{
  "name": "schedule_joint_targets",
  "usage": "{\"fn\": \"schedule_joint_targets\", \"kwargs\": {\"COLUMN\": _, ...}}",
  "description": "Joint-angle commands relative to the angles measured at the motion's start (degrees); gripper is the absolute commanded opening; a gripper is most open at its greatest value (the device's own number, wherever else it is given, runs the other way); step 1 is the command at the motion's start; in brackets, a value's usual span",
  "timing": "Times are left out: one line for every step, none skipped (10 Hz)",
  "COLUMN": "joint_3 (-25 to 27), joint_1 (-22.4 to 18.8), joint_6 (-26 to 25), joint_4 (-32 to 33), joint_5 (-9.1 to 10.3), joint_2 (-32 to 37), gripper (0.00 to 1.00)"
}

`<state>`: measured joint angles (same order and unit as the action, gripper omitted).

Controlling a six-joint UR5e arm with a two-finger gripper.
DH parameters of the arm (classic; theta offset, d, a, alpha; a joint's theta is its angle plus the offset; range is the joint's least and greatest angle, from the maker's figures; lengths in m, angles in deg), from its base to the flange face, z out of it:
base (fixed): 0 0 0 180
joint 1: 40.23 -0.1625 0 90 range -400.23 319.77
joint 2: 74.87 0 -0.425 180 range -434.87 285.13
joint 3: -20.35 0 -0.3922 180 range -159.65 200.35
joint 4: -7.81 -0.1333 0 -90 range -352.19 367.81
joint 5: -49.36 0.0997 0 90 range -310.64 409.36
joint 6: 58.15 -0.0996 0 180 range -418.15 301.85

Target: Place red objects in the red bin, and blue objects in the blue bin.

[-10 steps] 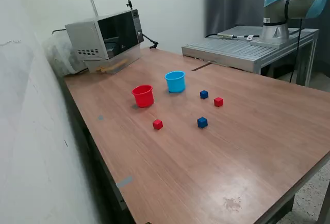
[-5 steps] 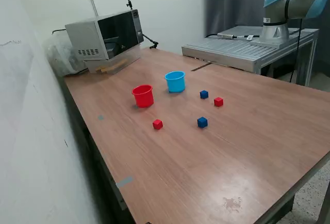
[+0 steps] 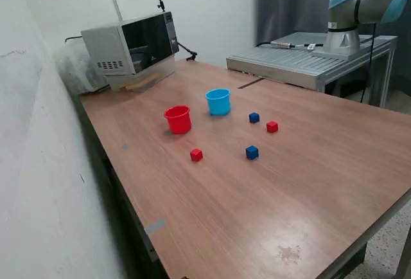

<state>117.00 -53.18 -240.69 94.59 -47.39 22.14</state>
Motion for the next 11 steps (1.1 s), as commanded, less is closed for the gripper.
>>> {"fn": "schedule_joint_targets", "kwargs": {"joint_3": -1.12, "joint_1": -0.5, "joint_6": 0.34, "joint_4": 9.31, "joint_5": -0.11, "joint_2": -4.63, "gripper": 1.0}}
{"fn": "schedule_joint_targets", "kwargs": {"joint_3": -1.73, "joint_1": -3.55, "joint_6": 0.25, "joint_4": 12.69, "joint_5": -0.11, "joint_2": -7.51, "gripper": 1.0}}
{"fn": "schedule_joint_targets", "kwargs": {"joint_3": -2.08, "joint_1": -4.27, "joint_6": 0.17, "joint_4": 14.63, "joint_5": -0.11, "joint_2": -9.54, "gripper": 1.0}}
{"fn": "schedule_joint_targets", "kwargs": {"joint_3": -2.34, "joint_1": -4.02, "joint_6": 0.16, "joint_4": 18.57, "joint_5": -0.11, "joint_2": -11.74, "gripper": 1.0}}
{"fn": "schedule_joint_targets", "kwargs": {"joint_3": -4.96, "joint_1": -4.02, "joint_6": 0.16, "joint_4": 22.17, "joint_5": -0.03, "joint_2": -15.85, "gripper": 1.0}}
{"fn": "schedule_joint_targets", "kwargs": {"joint_3": -6.64, "joint_1": -4.02, "joint_6": 0.16, "joint_4": 24.47, "joint_5": -0.03, "joint_2": -18.94, "gripper": 1.0}}
{"fn": "schedule_joint_targets", "kwargs": {"joint_3": -8.65, "joint_1": -4.02, "joint_6": 0.16, "joint_4": 26.85, "joint_5": 0.06, "joint_2": -22.27, "gripper": 1.0}}
{"fn": "schedule_joint_targets", "kwargs": {"joint_3": -11.29, "joint_1": -4.02, "joint_6": 0.08, "joint_4": 28.44, "joint_5": 0.06, "joint_2": -25.96, "gripper": 1.0}}
{"fn": "schedule_joint_targets", "kwargs": {"joint_3": -13.31, "joint_1": -3.93, "joint_6": 0.08, "joint_4": 30.45, "joint_5": 0.06, "joint_2": -29.39, "gripper": 1.0}}
{"fn": "schedule_joint_targets", "kwargs": {"joint_3": -14.64, "joint_1": -3.93, "joint_6": 0.08, "joint_4": 32.04, "joint_5": 0.15, "joint_2": -32.21, "gripper": 1.0}}
{"fn": "schedule_joint_targets", "kwargs": {"joint_3": -14.91, "joint_1": -4.02, "joint_6": 0.08, "joint_4": 33.97, "joint_5": 0.24, "joint_2": -34.41, "gripper": 1.0}}
